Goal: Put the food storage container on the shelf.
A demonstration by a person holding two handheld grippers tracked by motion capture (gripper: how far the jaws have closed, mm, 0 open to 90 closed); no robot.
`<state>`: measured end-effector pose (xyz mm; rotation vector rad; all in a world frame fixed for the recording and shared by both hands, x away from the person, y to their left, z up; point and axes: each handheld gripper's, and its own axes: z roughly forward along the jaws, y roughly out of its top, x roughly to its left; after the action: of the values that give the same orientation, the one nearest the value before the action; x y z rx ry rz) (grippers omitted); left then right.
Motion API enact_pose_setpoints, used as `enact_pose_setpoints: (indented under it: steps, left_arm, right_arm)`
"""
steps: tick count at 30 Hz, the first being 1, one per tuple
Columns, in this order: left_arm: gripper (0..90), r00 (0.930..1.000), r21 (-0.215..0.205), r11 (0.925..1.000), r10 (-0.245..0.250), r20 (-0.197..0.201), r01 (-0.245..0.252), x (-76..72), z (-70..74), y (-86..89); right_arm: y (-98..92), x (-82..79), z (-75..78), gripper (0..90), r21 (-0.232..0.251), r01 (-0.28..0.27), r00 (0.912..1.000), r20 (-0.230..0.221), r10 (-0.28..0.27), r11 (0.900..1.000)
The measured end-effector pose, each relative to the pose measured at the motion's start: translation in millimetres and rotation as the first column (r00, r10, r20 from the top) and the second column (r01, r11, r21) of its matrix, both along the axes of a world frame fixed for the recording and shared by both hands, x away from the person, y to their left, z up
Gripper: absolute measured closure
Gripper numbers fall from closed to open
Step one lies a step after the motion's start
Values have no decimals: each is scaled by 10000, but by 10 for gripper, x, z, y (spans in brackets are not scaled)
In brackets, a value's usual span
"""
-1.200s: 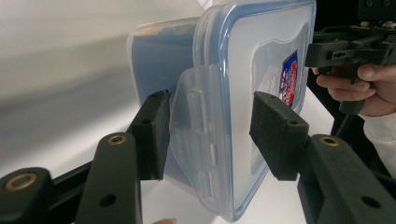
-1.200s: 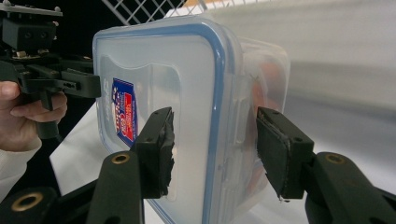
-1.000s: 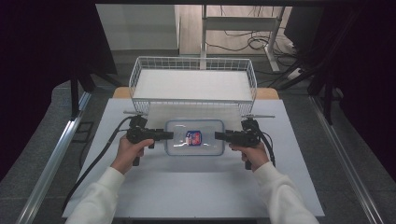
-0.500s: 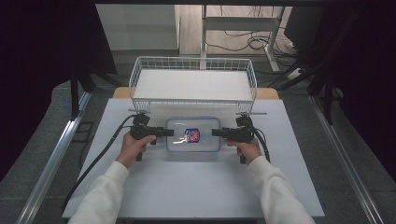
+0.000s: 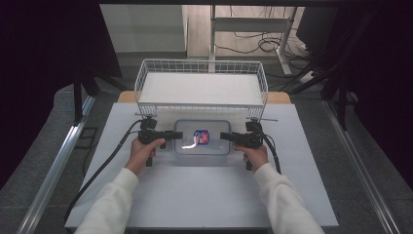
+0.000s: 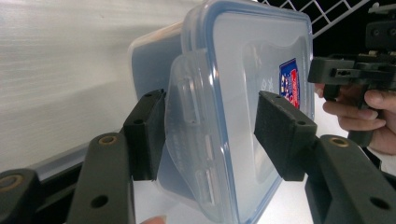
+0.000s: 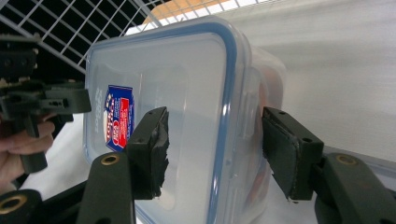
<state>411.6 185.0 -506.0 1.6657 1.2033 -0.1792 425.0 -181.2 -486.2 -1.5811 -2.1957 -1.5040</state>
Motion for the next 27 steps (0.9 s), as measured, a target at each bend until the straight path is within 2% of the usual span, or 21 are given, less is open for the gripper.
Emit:
enact_pose_setpoints:
  steps: [3,6,11,13,15,17,18,19,21,22,24,27]
  left_arm:
    - [434,9996,-319,9994,160,-218,-167,22,-25,-9]
    - [429,9996,-247,9994,253,-129,-256,57,-56,6]
    - [420,9989,-466,9982,371,-280,-384,77,-85,-1]
    - [410,9985,-489,9976,474,-261,-486,73,-85,-16]
    - [381,9981,-246,9979,599,-115,-602,64,-81,-21]
    - [349,9975,376,9972,629,331,-641,43,-63,3]
    - [334,9970,319,9966,760,129,-764,-2,-33,-8]
    - [327,9965,517,9957,756,345,-774,-31,-13,12]
    - [313,9952,613,9945,818,538,-850,-109,41,30]
    - [311,9955,883,9942,553,775,-621,-147,66,60]
    - [309,9940,1084,9924,485,977,-590,-251,125,79]
    - [307,9918,1102,9932,235,1255,-374,-403,198,112]
  right_arm:
    - [2,20,-27,425,214,280,9995,-159,-277,9994]
    - [5,43,-55,420,375,474,9986,-242,-465,9982]
    - [6,34,-84,401,319,543,9984,-155,-539,9980]
    - [3,26,-96,394,376,573,9982,-194,-566,9977]
    - [3,5,-90,368,322,634,9980,-89,-632,9975]
    - [2,-36,-58,328,86,756,9970,140,-757,9971]
    - [-3,-56,-34,315,-83,778,9965,306,-775,9969]
    - [-8,-87,-3,315,-206,823,9957,445,-814,9964]
    - [-35,-162,57,299,-444,766,9929,945,-722,9961]
    - [-49,-201,88,295,-539,722,9918,1092,-660,9959]
    - [-89,-272,145,295,-764,577,9879,1479,-459,9954]
    - [-136,-387,219,316,-1249,316,9822,1876,-77,9917]
